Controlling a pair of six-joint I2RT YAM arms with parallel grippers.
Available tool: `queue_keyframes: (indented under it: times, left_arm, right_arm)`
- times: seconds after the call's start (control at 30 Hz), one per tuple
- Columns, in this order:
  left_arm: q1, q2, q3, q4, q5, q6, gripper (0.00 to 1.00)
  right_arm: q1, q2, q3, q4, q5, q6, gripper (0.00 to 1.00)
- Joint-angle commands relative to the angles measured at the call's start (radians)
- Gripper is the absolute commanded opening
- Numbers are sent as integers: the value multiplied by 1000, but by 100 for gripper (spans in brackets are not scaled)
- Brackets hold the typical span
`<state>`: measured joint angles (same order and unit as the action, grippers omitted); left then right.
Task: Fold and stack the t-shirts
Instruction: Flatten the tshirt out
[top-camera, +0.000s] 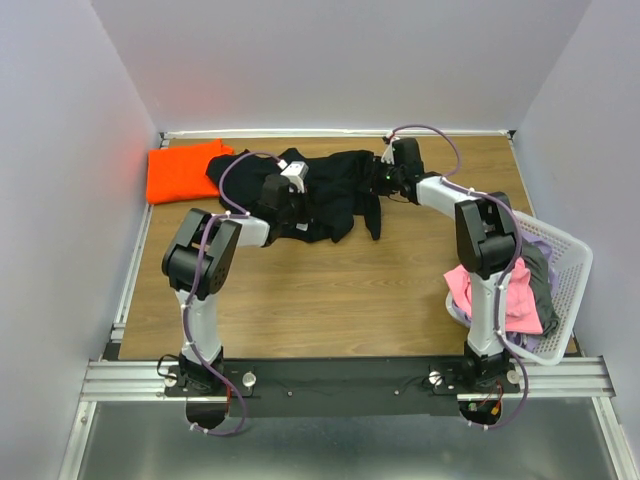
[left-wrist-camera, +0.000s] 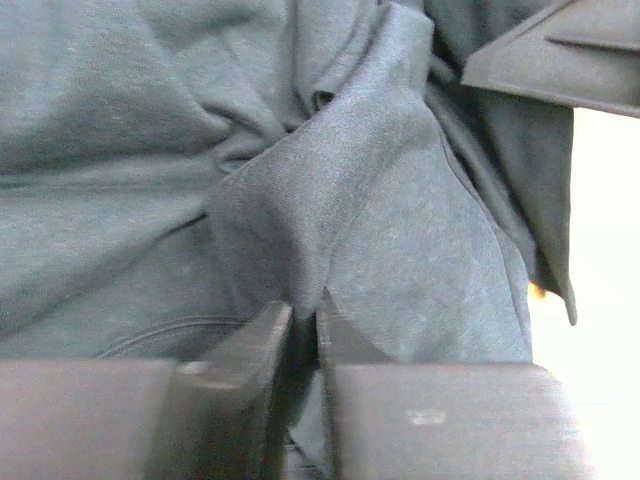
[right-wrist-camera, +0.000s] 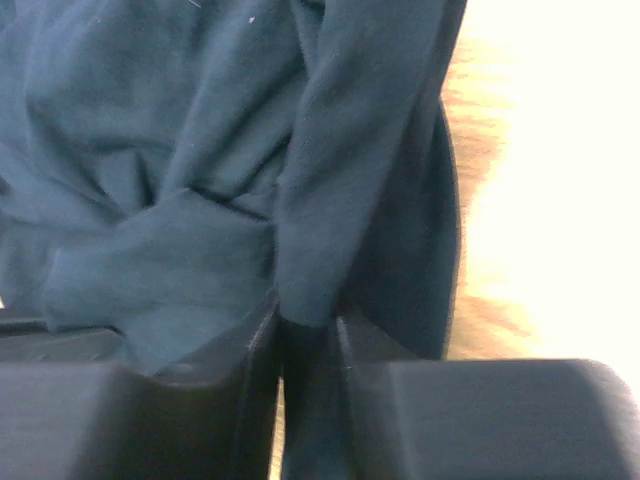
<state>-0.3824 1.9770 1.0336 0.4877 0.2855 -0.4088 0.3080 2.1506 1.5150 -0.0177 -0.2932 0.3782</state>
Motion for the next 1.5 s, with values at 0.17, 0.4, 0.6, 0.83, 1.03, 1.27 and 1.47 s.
queue_keyframes:
  times: [0.17,0.4,0.6,0.83,1.03,1.27,1.47]
  left_arm:
    - [23,-220,66,-125,-291,132,0]
    - [28,-452,74,-244,-681,254,0]
    - [28,-664,-55,-242,-845,255,0]
    - [27,-805,-198,-245,-835,216,0]
    - [25,-834,-221,-319,-799,171,0]
    - [23,-926,-297,-420,-795,99,6]
    - [22,-1059,-407,-475,-743,44,51]
  right_arm:
    - [-10,-112,76,-67,156,-50,2]
    - [-56,-366,-36,-73,359,-73,2]
    - [-66,-511,-177,-74,528,-68,2]
    - [-64,-558,-276,-74,454,-50,2]
    - [-60,-561,-317,-76,367,-50,2]
    - [8,-630,-348,-90,207,-111,2]
    - [81,-693,-386,-93,152,-203,8]
